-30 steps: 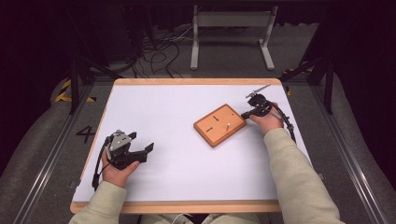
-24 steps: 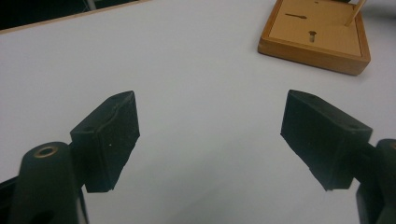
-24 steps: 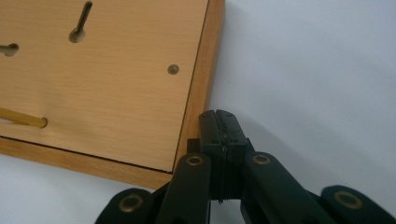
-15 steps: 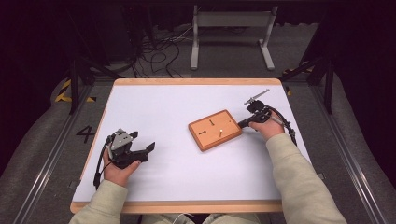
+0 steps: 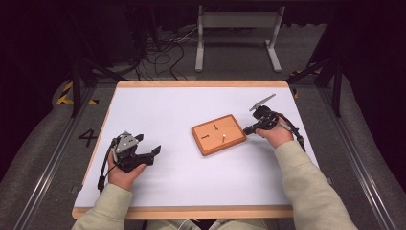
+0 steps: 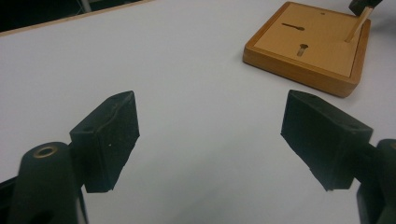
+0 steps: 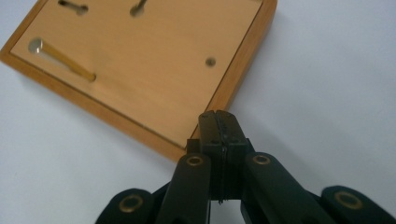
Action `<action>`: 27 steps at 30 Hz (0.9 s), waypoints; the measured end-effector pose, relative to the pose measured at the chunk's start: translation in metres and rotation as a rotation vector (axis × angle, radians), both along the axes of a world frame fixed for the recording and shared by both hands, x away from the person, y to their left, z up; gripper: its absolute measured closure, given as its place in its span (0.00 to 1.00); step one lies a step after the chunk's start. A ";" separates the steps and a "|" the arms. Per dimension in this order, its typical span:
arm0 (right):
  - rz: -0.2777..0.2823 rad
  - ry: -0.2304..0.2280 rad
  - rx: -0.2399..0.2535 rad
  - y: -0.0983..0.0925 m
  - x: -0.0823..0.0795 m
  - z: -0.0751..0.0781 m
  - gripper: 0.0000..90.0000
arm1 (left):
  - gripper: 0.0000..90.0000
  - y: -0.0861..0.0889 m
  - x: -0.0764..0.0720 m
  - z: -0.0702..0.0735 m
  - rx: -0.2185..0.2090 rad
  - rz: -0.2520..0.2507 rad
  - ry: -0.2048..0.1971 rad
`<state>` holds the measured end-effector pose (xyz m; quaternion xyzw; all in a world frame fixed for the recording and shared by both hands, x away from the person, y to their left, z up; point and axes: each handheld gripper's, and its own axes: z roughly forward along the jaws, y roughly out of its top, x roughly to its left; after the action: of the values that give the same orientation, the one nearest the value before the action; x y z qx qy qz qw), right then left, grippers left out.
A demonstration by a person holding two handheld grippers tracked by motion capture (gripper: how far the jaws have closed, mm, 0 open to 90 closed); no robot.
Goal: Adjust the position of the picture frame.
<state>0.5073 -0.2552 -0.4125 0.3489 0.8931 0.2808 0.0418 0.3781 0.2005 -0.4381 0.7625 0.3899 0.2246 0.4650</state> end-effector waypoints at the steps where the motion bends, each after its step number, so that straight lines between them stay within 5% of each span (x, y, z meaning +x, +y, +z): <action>1: 0.003 -0.019 0.000 0.003 0.002 0.003 1.00 | 0.22 0.000 0.000 0.000 -0.003 0.002 0.003; 9: 0.003 -0.114 0.003 0.038 0.024 0.022 1.00 | 0.22 0.006 -0.003 -0.001 -0.005 0.015 0.006; 17: -0.039 -0.142 -0.031 0.069 0.057 0.010 1.00 | 0.22 0.014 -0.010 -0.002 -0.013 0.042 0.008; 20: -0.051 -0.132 -0.019 0.075 0.068 0.007 1.00 | 0.22 0.017 -0.013 -0.002 -0.016 0.051 0.009; 27: -0.065 -0.063 -0.128 0.086 0.085 -0.008 1.00 | 0.22 0.023 -0.013 -0.004 -0.027 0.065 0.016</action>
<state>0.5922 -0.1694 -0.4206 0.3653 0.8957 0.2325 0.1013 0.3652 0.2239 -0.4421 0.7450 0.4212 0.2280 0.4644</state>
